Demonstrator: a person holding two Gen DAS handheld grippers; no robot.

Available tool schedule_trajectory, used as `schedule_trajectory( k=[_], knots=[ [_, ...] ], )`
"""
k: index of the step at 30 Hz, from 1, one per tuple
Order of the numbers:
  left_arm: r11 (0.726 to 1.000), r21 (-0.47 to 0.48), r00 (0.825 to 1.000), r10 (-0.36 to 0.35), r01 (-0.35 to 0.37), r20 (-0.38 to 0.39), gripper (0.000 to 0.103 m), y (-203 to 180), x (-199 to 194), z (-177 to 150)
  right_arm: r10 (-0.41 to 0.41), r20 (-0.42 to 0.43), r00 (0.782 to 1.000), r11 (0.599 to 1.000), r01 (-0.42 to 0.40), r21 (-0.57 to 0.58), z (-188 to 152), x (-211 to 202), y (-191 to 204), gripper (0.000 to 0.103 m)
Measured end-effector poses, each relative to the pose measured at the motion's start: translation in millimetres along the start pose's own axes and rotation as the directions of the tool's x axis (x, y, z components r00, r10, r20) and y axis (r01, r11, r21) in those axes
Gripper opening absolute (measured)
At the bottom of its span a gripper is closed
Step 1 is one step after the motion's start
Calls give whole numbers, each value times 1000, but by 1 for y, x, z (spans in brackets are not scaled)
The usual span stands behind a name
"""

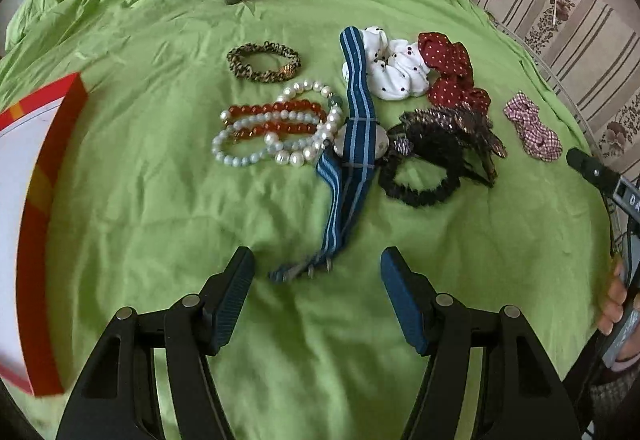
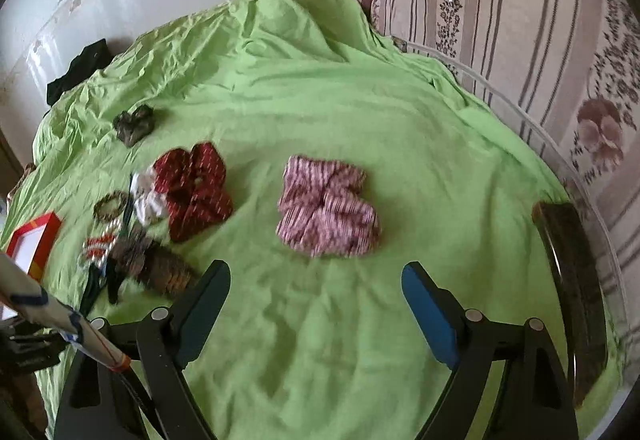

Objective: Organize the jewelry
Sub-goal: 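Grasp the blue striped watch strap with the left tool while the right grasps the pink plaid scrunchie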

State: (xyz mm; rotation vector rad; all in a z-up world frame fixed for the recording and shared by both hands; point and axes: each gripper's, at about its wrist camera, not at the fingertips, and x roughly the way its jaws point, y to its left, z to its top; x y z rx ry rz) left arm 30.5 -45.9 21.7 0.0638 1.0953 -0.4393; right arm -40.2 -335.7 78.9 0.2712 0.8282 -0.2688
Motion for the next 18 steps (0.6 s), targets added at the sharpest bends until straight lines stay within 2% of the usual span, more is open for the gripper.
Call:
schedule_trajectory(
  k=[8,9,10,11,12,14,15,16,17,18],
  knots=[
    [998,10,998,-61,61,-3,63,-7,14,15,-29,-51,998,999,30,19,27,45,-8,91],
    [998,11,998,-69,69,-7,59,-8,16,14,-33,-62,998,999,35,24,28,50,-8,91],
    [997,13,997,-73,73,-10,46,-10,17,14,-35,-73,997,999,37,26,28,54,-9,91],
    [997,13,997,-75,75,-14,26,-11,18,15,-36,-87,996,999,38,28,28,57,-8,87],
    [997,8,997,-71,72,-20,16,-12,19,15,-35,-99,994,999,38,30,27,60,-9,82],
    [996,-12,996,-87,87,-19,9,-8,17,16,-17,-131,991,999,23,42,25,64,-10,51],
    [995,-21,995,-97,97,-17,6,-7,15,15,-10,-144,990,999,18,50,25,65,-12,43],
    [994,-27,994,-105,104,-16,6,-6,12,15,-6,-154,988,998,15,57,24,64,-12,27],
    [993,-35,993,-115,115,-9,4,-4,5,13,-1,-157,988,998,11,64,23,61,-13,22],
    [992,-39,993,-121,121,2,4,-5,-1,11,-1,-153,988,997,12,71,22,57,-14,21]
  ],
)
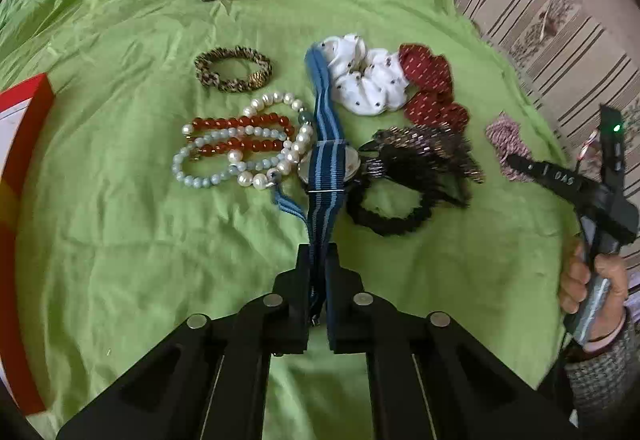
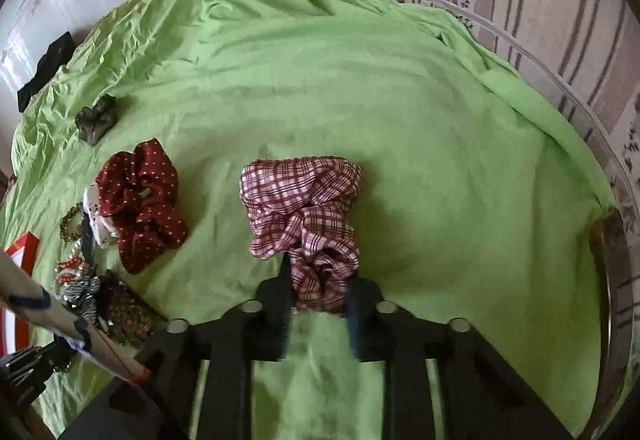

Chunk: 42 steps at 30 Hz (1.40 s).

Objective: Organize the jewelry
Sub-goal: 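Grasp the blue striped watch strap with the left tool while the right grasps the pink plaid scrunchie, then carry strap and scrunchie to the red box while the right tool releases the scrunchie inside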

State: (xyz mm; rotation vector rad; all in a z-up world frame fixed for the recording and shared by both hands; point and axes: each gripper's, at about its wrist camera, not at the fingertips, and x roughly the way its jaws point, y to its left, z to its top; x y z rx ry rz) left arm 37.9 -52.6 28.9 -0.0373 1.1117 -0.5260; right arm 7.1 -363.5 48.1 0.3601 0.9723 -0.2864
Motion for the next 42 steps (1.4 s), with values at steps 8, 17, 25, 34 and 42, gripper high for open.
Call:
schedule_trajectory(
  k=[8,17,25,34,42],
  knots=[
    [999,-45,987,-21,28,159,4,11,-93,-19,10,89,996,1000,-8,-28,-17,-63,13,15],
    [993,-121,942,48,-8,333,4,57,-197,-36,168,119,979,960,-135,-247,-34,-121,94,15],
    [960,-245,903,219,-133,369,4,140,-238,-36,319,-5,948,872,-295,-390,-55,-128,215,16],
    [904,-378,872,341,-201,351,4,238,-224,-5,387,-127,913,776,-397,-490,-65,-103,355,16],
    [851,-454,851,427,-264,305,4,313,-188,27,323,-227,919,736,-394,-551,-76,-28,450,17]
  ],
)
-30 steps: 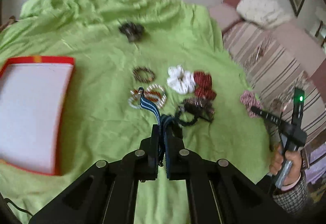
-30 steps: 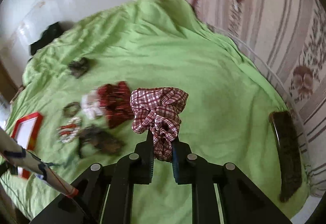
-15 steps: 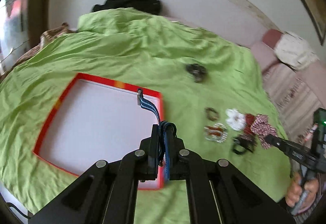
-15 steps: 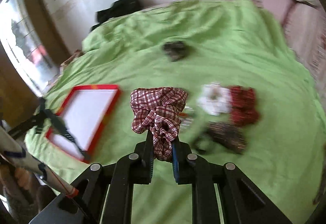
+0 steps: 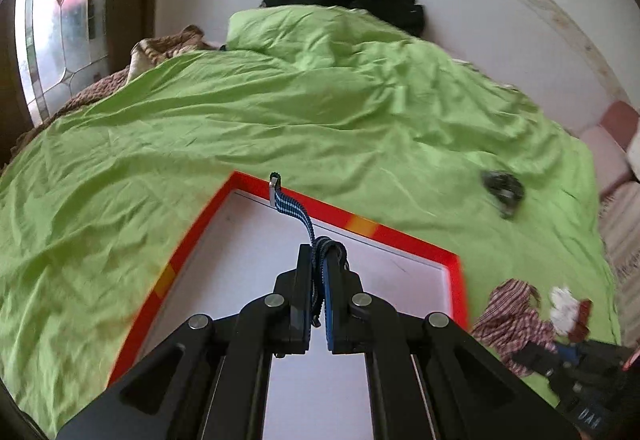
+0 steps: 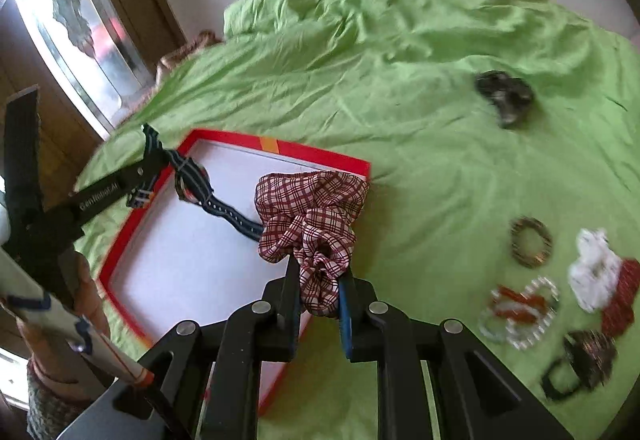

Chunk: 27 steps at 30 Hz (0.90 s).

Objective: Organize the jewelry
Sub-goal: 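Carry strap and scrunchie to the red box while the right tool releases the scrunchie inside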

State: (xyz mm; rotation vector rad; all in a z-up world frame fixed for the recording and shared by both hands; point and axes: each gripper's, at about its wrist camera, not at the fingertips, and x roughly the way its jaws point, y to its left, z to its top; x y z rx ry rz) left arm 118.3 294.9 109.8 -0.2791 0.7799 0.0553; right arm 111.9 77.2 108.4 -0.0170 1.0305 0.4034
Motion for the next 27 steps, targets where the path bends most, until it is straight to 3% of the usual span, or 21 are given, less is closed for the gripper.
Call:
schedule_trajectory(
  k=[7,12,13,14,15,17,20,27],
  knots=[
    [996,-88,999,-24,20,-45,5,32,42,3,-30,-69,997,1000,30,-1,25,68,7,20],
    [995,-89,998,31,-35,-50,7,37,49,1,-37,-71,997,999,39,26,33,91,8,24],
    [995,-98,998,27,-32,-55,8,38,50,1,-37,-69,997,999,39,26,33,93,10,30],
    [994,-108,998,20,-26,-59,10,40,50,0,-46,-64,997,999,48,22,33,94,12,35],
    [993,-116,998,13,-20,-57,11,42,49,0,-56,-58,997,998,57,16,34,94,14,47],
    [993,-116,999,15,-19,-41,25,42,46,1,-77,-41,996,997,77,-1,33,91,16,66],
    [993,-108,999,39,-37,18,47,40,34,-1,-107,-14,994,994,107,-30,32,80,18,66],
    [996,-65,995,73,-68,71,48,33,12,-6,-113,24,993,993,113,-12,17,39,5,68]
  ],
)
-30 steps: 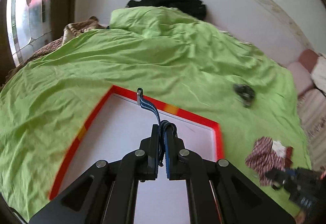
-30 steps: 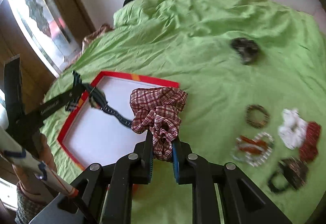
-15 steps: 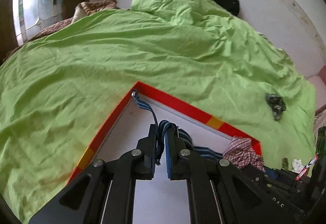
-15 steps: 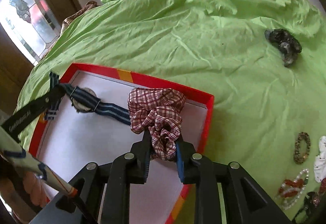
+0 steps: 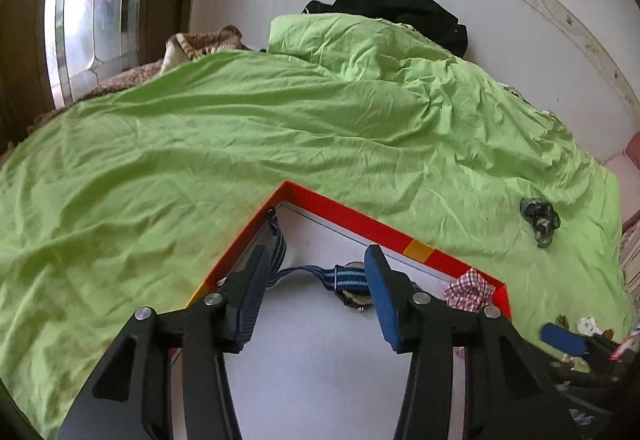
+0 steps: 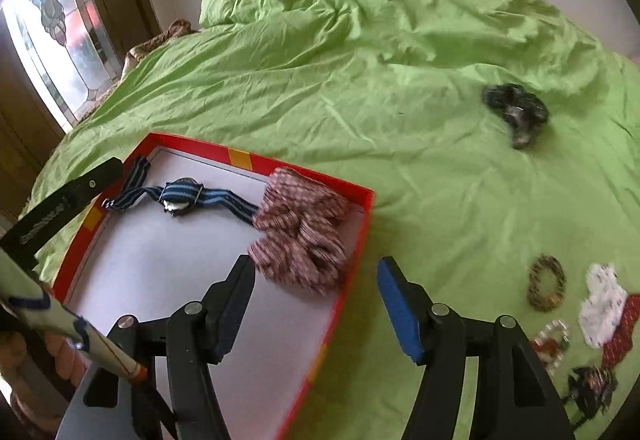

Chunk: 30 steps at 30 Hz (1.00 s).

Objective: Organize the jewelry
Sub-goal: 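Carry strap and scrunchie to the red box while the right tool releases the scrunchie inside, then open the left tool to drop the watch strap into the red box, then move the left tool to the pearl bracelet and grasp it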

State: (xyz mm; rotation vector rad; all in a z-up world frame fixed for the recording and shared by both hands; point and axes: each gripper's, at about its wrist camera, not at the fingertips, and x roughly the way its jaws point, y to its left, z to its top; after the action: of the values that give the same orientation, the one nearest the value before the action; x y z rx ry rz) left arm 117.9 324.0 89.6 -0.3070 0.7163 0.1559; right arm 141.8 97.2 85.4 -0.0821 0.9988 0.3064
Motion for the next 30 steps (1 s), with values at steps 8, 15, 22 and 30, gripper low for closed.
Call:
schedule_trajectory(
  k=[8,15,22,30],
  knots=[
    [996,91,999,-1,-2,37,51,-31,-45,-25,-21,12,1000,999,21,49,-56,-65,-55,69],
    [986,137,995,-97,100,-22,52,-73,-88,-65,-92,33,995,979,84,184,-111,-123,-137,71],
    [953,269,987,-116,143,-111,52,-134,-109,-115,-136,15,991,924,121,362,-178,-155,-221,72],
    [905,341,953,-178,256,-244,52,-204,-98,-154,-141,28,990,900,116,421,-216,-168,-261,72]
  ],
)
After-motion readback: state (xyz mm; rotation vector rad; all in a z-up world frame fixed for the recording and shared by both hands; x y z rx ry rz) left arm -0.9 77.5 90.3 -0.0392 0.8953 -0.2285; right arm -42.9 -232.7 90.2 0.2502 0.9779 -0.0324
